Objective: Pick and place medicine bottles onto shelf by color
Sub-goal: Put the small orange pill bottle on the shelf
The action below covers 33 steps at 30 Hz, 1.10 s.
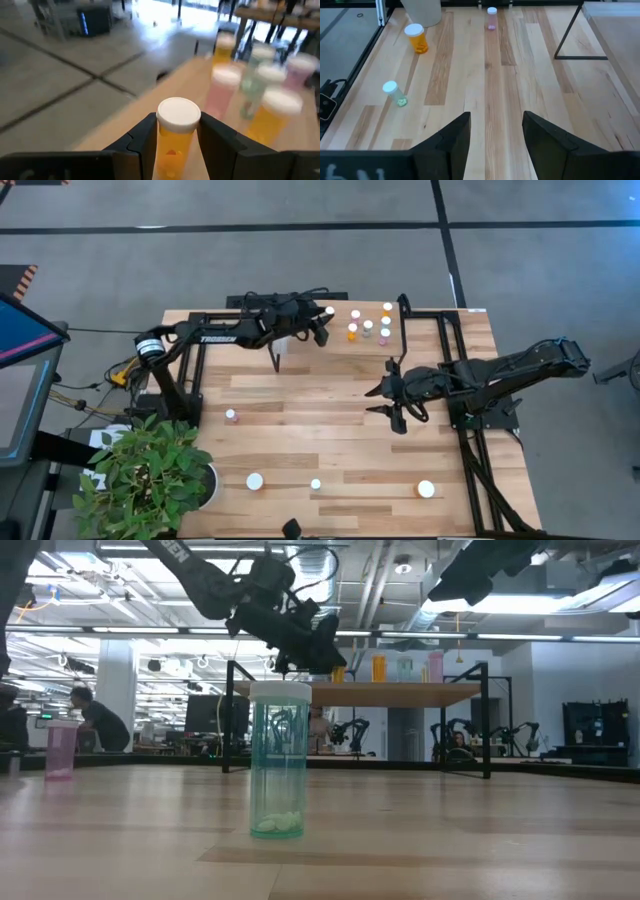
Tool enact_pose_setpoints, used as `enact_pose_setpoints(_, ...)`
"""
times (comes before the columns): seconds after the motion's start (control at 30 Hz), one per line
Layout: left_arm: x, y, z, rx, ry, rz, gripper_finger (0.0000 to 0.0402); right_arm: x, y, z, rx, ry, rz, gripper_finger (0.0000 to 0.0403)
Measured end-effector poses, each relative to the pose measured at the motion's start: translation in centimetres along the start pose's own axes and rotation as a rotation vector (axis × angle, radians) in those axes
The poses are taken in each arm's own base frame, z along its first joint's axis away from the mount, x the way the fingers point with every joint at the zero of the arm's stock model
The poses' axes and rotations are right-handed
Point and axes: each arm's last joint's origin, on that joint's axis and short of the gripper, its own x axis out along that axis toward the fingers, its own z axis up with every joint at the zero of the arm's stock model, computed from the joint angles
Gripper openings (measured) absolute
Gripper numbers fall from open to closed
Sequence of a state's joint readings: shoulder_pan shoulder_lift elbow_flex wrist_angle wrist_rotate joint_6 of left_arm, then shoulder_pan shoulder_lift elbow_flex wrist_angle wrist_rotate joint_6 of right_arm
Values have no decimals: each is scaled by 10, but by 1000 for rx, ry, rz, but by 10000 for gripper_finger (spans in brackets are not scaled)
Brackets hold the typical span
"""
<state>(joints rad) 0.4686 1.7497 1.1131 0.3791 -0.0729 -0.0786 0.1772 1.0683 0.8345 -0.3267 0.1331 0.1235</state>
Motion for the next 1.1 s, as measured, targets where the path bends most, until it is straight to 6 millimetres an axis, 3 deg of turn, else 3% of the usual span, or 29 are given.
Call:
enact_pose_setpoints(0.23,9,2,-12,-11,22,-1,118,0,0,0,1,-1,0,200)
enact_pose_setpoints(0.5,9,2,-11,-14,19,8,127,0,0,0,0,1,0,196)
enact_pose_setpoints(0.77,7,4,-8,-16,5,64,189,0,0,0,0,2,0,198)
enact_pose_setpoints(1.1,-11,4,11,35,-10,106,253,0,1,-1,-1,8,2,195)
